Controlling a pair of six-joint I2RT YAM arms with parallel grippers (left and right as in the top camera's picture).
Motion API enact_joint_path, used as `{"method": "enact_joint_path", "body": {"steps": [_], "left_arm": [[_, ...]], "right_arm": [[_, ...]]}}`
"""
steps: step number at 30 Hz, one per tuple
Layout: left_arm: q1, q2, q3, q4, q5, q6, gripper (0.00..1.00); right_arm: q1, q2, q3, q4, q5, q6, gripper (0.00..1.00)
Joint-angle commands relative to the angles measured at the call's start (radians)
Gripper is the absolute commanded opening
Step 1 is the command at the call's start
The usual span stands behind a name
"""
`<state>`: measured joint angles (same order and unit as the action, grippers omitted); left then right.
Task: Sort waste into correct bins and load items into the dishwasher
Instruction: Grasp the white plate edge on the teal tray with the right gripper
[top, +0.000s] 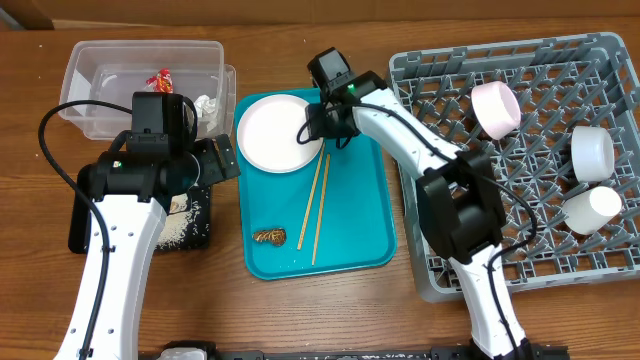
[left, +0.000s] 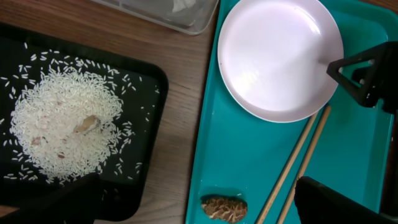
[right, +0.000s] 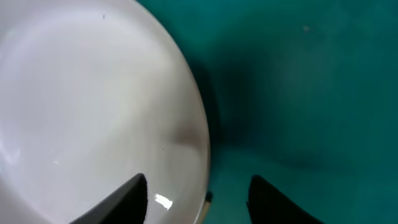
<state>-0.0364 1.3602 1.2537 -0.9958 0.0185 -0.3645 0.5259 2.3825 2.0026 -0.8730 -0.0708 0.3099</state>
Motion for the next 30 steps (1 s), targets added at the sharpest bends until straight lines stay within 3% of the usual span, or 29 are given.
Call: {"method": "enact_joint_path", "body": {"steps": [1,4,13,19,23,30], "left_arm": [[0.003,0.008,0.01,0.002,0.008,-0.006,1.0],[0.003,0.008,0.01,0.002,0.008,-0.006,1.0],[0.003,0.008,0.01,0.004,0.008,-0.006,1.0],[0.003,0.008,0.01,0.002,0.008,-0.006,1.0],[0.003,0.008,0.01,0.002,0.008,-0.006,1.0],[0.003,0.008,0.01,-0.001,0.008,-0.006,1.0]], "right_arm": [[0.003,0.01,0.004,0.025,0.01,0.004,0.39],[0.003,0.01,0.001,0.032,0.01,0.004,0.29],[0.003,0.018,-0.029,0.037,0.01,0.004,0.27],[0.003,0.018,-0.058,0.053,0.01,0.004,0.18],[0.003,0.018,-0.059,0.057,0.01,0.004,0.04],[-0.019,0.006,0.022,0.024,0.01,0.039,0.04]]}}
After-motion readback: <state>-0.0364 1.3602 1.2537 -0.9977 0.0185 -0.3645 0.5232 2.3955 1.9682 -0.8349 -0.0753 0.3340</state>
